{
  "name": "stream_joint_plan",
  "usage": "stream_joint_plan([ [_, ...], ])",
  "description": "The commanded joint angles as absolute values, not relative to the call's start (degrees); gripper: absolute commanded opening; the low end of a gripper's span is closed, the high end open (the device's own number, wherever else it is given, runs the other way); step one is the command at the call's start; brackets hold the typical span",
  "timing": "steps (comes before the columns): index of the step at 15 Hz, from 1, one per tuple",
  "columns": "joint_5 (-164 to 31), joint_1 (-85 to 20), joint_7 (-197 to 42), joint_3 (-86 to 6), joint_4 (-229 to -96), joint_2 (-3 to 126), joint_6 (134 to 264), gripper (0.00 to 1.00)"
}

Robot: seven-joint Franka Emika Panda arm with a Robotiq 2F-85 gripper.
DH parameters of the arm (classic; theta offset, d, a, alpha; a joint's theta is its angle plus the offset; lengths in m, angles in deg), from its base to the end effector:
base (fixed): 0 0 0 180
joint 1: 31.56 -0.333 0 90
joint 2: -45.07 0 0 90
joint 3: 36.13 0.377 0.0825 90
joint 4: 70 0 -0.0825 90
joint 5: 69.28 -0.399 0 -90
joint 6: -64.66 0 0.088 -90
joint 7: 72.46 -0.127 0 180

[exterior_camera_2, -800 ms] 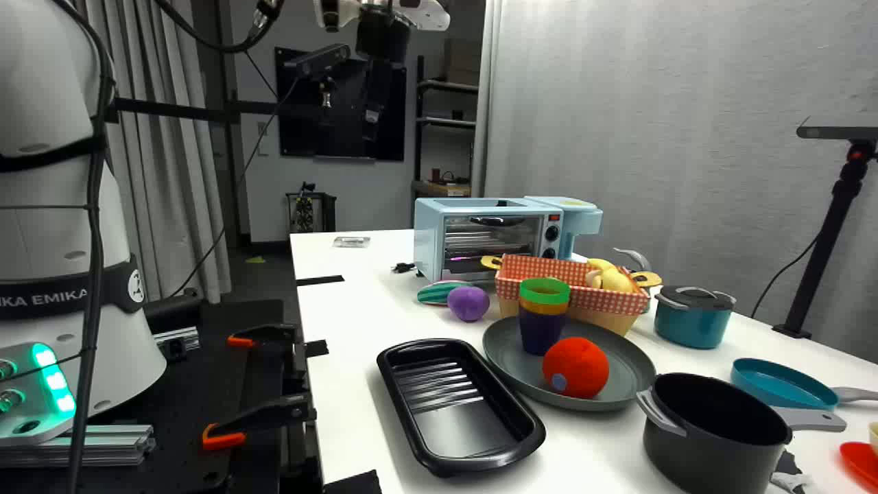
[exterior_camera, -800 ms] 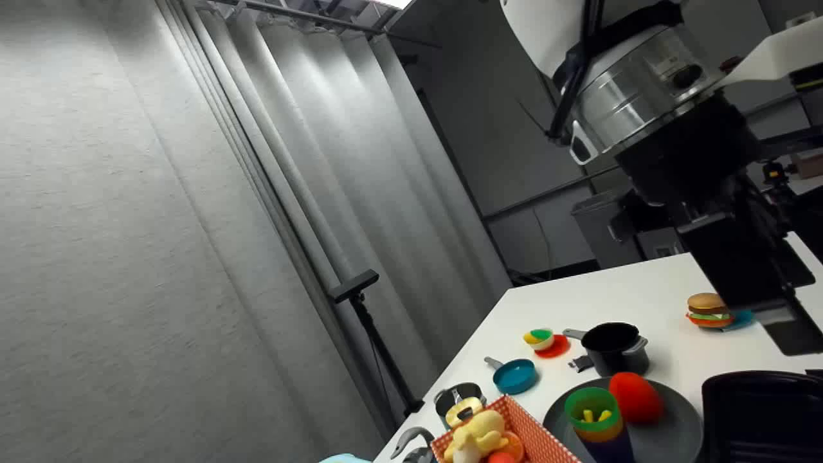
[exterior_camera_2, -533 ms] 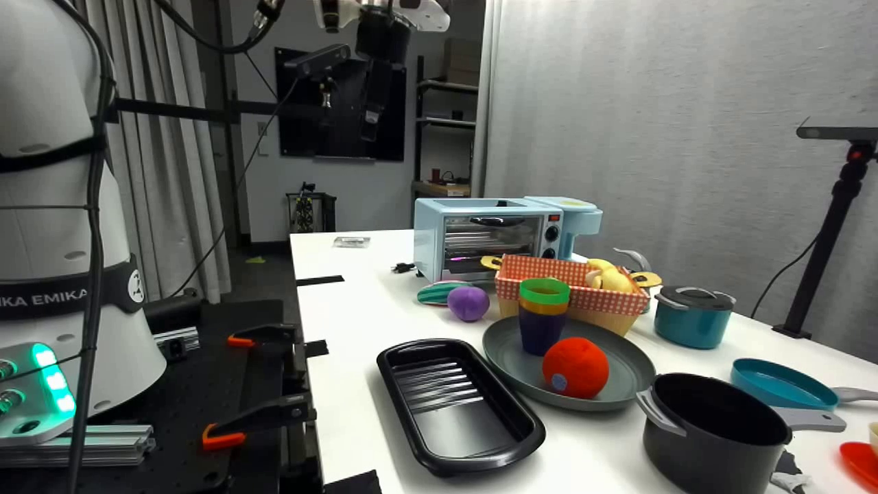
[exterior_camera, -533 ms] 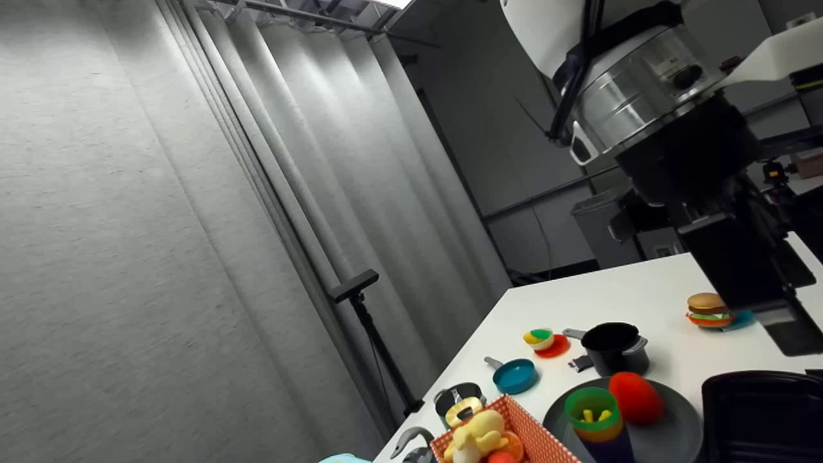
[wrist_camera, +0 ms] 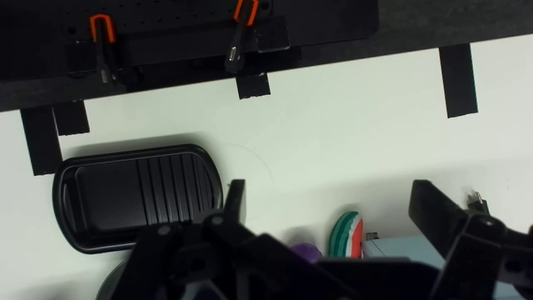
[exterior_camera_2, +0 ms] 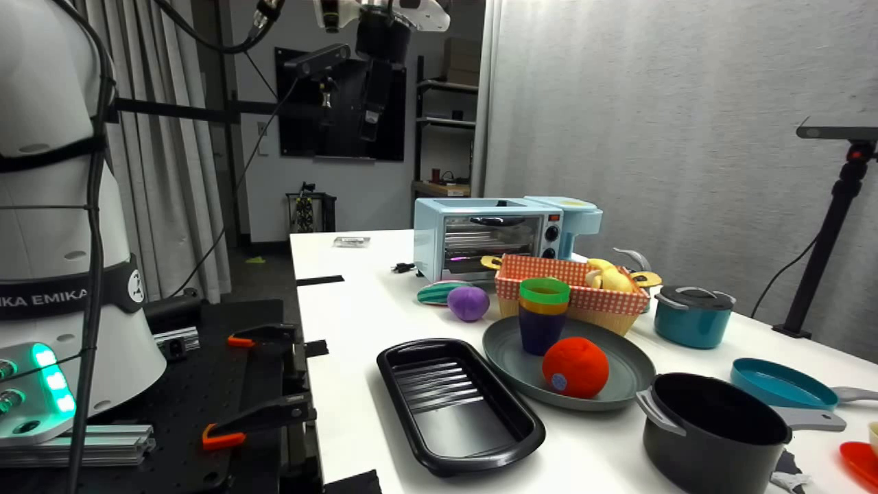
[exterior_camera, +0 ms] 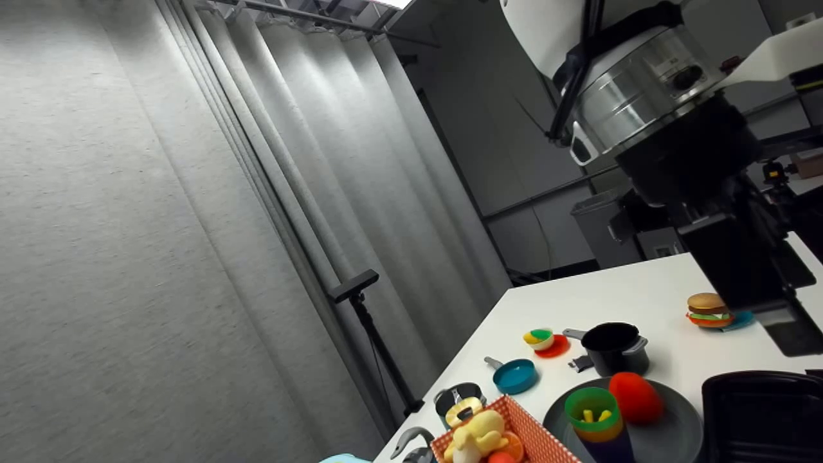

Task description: Turn the cups on their side.

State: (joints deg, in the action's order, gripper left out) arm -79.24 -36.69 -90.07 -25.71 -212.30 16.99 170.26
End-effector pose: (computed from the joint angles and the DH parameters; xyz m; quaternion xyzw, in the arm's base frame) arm 0.3441 0.1181 0.4741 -0.9944 0.0615 0.0847 0.0164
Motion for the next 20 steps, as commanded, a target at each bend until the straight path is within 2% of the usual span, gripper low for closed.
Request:
stream_joint_plan([
  [1,-79.16,-36.84,-90.12,-25.87,-212.23,17.01,170.18,1.00],
  [20,-79.19,-36.62,-91.21,-25.57,-212.76,16.96,172.16,1.00],
])
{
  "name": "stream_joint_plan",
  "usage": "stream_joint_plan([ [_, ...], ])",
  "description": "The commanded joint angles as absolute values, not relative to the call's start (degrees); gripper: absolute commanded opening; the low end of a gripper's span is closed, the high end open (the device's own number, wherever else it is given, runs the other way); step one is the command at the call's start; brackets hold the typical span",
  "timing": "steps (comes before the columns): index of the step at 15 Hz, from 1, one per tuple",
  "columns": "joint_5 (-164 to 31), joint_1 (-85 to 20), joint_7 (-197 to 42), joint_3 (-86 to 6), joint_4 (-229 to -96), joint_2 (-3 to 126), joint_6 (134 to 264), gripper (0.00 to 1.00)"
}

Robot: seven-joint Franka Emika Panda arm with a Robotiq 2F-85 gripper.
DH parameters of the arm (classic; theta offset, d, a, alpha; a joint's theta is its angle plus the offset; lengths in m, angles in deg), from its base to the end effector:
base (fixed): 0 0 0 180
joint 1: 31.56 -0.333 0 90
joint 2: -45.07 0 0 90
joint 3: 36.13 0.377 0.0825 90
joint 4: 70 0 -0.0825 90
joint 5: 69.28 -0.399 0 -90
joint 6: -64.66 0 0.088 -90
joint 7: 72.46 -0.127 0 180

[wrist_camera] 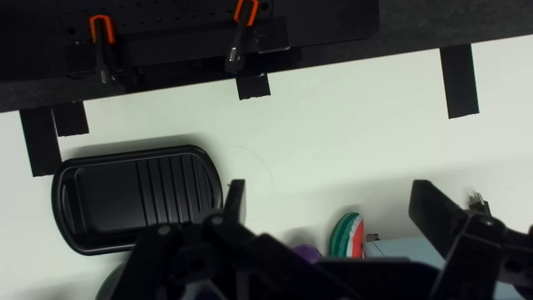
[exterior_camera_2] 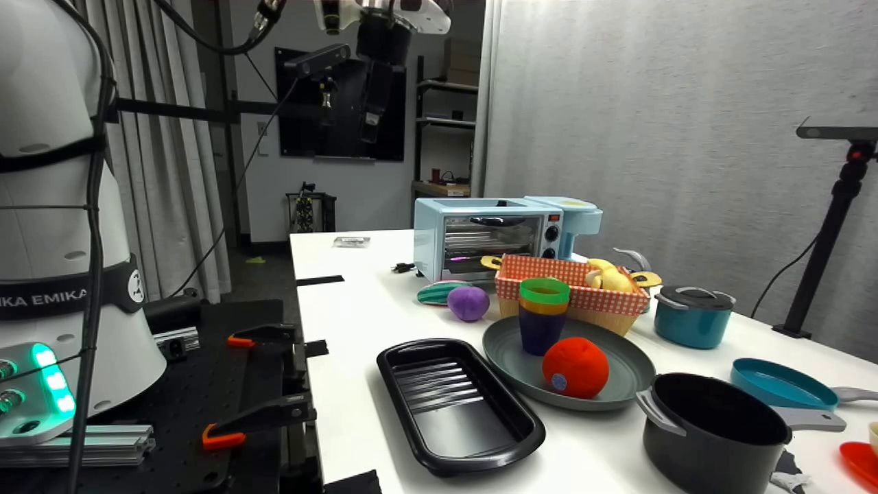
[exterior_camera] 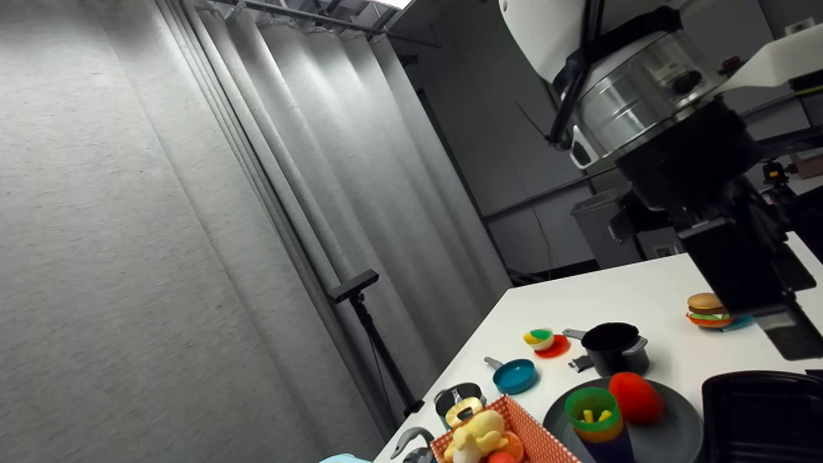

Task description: Turn the cups on their side.

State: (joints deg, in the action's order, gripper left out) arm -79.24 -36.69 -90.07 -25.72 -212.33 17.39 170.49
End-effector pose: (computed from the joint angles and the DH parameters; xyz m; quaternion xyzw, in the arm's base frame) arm 0.3455 0.1182 0.4717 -0.9942 0.0618 0.0865 0.0164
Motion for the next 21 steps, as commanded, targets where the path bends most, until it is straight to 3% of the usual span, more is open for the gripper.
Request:
stream_joint_plan([
  [1,-78.90,-36.60,-91.12,-25.51,-212.76,16.95,172.28,1.00],
  [21,-76.57,-34.33,-90.71,-27.26,-210.49,21.20,174.76,1.00],
])
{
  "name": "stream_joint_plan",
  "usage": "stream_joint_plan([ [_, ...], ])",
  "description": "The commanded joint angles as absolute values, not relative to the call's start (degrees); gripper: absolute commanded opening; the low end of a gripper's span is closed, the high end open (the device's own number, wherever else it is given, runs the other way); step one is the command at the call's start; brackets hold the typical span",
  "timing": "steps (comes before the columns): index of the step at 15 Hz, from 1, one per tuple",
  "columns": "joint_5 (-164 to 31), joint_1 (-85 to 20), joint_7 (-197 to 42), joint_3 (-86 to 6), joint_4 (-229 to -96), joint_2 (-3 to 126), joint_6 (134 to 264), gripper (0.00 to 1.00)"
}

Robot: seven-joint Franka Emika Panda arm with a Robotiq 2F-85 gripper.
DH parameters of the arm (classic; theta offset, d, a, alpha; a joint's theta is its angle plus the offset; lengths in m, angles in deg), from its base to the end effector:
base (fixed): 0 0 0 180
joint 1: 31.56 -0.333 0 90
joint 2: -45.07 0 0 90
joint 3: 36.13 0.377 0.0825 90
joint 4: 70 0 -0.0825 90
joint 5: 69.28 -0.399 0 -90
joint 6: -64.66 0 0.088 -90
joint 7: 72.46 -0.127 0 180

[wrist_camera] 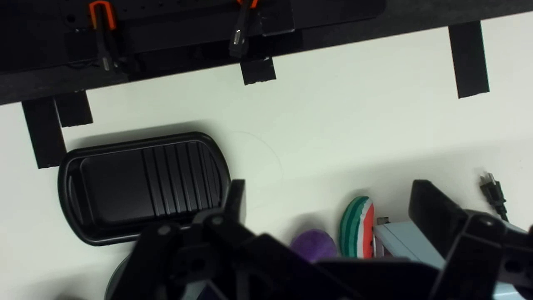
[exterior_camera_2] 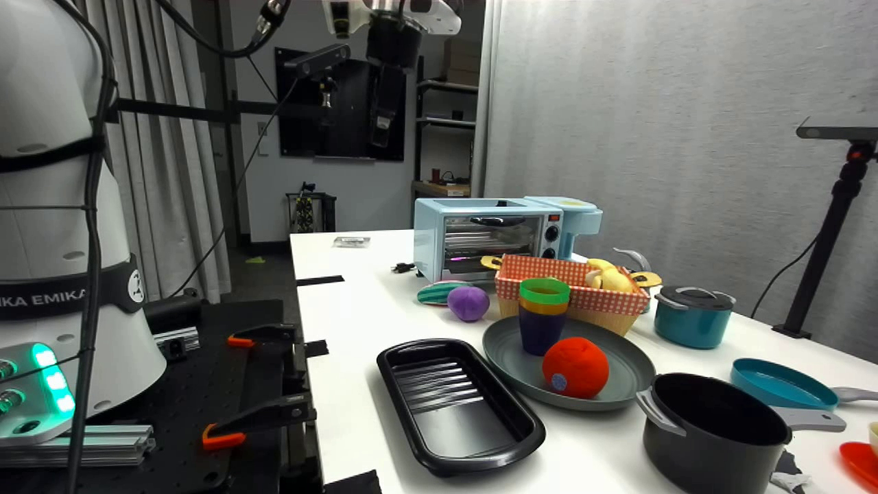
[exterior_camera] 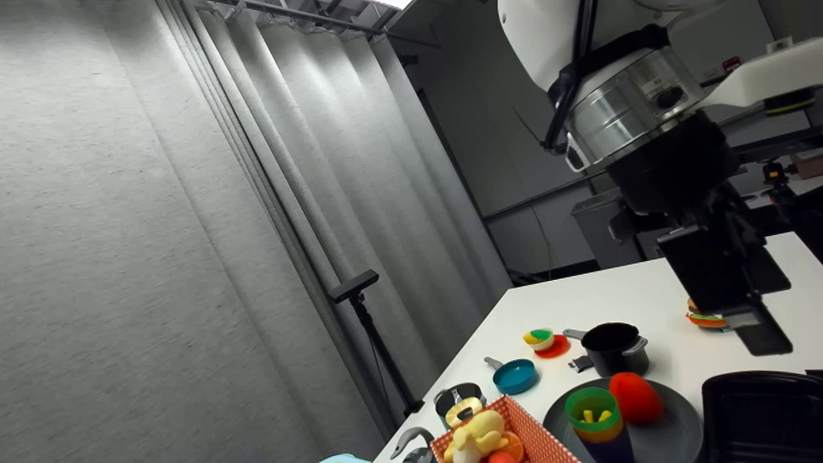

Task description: Turn the cups on their side.

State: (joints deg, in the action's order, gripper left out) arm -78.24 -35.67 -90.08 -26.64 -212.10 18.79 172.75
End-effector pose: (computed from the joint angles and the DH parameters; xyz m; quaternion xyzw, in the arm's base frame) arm 0.3591 0.1056 0.4679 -0.9941 0.0752 0.0758 0.0168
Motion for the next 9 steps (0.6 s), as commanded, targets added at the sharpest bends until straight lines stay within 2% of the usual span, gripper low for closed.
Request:
stream_joint_plan([
  [1,-75.94,-33.85,-90.76,-27.51,-210.16,21.96,175.84,1.00],
  [9,-69.87,-30.24,-93.71,-29.23,-206.44,29.31,186.13,1.00],
])
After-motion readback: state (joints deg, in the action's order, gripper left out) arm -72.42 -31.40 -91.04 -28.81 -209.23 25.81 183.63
